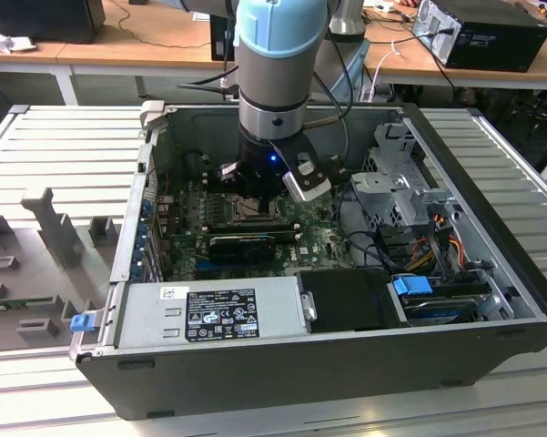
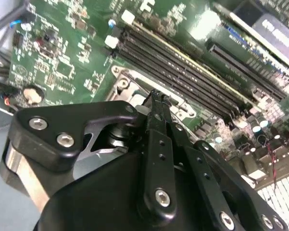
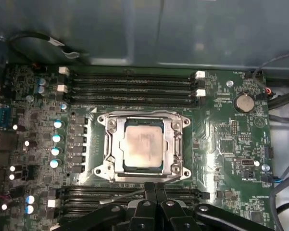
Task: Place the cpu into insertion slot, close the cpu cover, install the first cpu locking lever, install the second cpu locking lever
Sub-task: 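Install the second cpu locking lever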
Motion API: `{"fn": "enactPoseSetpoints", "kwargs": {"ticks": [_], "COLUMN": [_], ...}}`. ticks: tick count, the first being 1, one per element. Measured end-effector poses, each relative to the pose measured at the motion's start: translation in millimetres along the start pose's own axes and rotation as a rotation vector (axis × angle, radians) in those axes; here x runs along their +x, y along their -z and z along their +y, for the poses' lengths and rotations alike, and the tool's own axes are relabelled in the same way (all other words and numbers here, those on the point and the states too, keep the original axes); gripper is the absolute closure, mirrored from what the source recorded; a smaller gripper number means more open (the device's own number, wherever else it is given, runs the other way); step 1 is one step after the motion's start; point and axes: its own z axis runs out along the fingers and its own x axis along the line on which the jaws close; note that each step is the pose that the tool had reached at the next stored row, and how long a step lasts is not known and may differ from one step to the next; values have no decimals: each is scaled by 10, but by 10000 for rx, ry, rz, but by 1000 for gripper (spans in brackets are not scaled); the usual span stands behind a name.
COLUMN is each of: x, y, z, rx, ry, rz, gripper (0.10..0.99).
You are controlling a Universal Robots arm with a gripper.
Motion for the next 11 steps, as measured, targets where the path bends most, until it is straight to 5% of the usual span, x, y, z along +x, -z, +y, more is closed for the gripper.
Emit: {"fn": "enactPoseSetpoints", "kwargs": {"ticks": [11], "x": [15], "y": [-5], "z": [-39], "rx": [-11], "ry": [-1], "rz": [0], "gripper": [980]}}
